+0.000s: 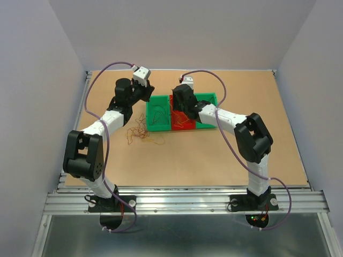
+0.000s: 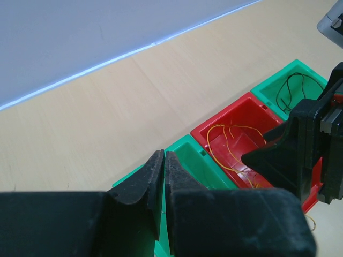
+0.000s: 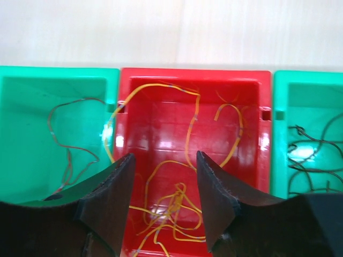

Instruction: Untangle the cables

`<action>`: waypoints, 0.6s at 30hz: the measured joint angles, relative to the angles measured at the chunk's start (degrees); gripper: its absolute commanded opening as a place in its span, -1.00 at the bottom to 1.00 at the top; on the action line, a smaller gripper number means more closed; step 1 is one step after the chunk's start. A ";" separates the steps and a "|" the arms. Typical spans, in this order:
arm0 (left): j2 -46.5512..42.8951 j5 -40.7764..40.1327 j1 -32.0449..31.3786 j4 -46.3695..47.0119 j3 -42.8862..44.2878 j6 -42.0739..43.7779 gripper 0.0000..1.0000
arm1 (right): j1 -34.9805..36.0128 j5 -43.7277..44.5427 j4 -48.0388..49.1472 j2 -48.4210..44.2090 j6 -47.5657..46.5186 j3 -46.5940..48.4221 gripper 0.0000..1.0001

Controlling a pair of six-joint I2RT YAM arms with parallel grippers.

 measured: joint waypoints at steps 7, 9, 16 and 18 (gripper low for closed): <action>0.00 -0.15 0.00 -0.02 0.00 0.31 -0.54 | 0.00 -3.41 2.89 -0.15 -0.57 -0.50 0.11; -0.09 -0.37 0.24 -0.28 0.00 0.85 -0.36 | 0.00 -4.20 4.02 -1.11 -0.81 -2.19 0.13; -5.38 -1.62 1.81 -4.94 -0.57 3.10 0.11 | 1.14 -13.05 9.07 -9.99 -5.01 -13.35 0.28; -8.44 -1.75 2.75 -6.14 -1.01 3.45 0.18 | 2.67 -17.73 10.88 -13.03 -7.65 -16.70 0.35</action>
